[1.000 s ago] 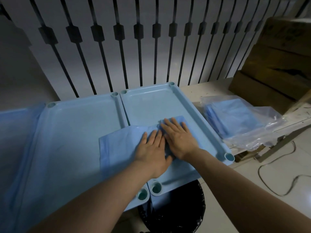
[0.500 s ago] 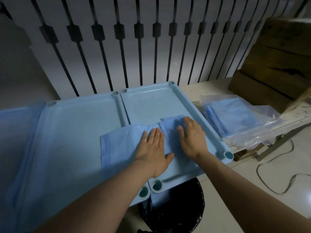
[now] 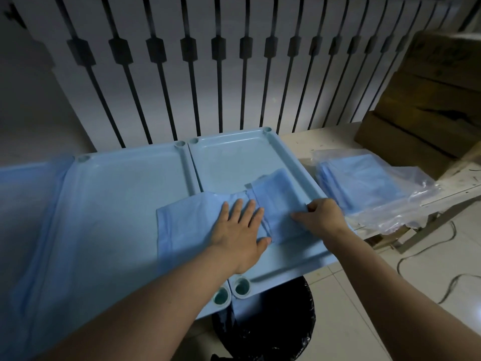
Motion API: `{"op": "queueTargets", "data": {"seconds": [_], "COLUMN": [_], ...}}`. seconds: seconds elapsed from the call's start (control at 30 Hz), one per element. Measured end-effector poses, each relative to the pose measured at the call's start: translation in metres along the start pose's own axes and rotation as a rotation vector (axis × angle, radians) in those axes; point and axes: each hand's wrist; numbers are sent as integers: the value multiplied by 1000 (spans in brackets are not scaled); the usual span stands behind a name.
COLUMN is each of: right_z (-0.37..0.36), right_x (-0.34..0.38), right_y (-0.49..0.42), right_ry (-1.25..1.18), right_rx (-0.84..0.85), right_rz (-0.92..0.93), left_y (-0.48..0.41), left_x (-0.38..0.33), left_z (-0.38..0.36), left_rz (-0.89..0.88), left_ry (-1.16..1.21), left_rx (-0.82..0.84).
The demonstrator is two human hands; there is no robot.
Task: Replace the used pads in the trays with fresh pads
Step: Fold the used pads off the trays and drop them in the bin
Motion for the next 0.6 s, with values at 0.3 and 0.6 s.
{"op": "queueTargets", "data": {"seconds": [0.3,0.6], "right_z": [21,-9], "right_x": [7,26], "right_y": [6,45], "right_ry": [104,83], "right_rx": [-164,26], "right_rz": [190,507], "left_y": [-22,-33], "left_x": [-23,1], "left_z": [-5,23], "left_rz": [-9,546], "left_ry": [118,1619], "left_rx": [-28,-267]}}
Point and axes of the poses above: each hand's wrist, its own y-axis away from the middle knuckle, its own z-axis out of the back of the hand, x = y × z, and after that the axes turned 5 degrees about -y, right-handed
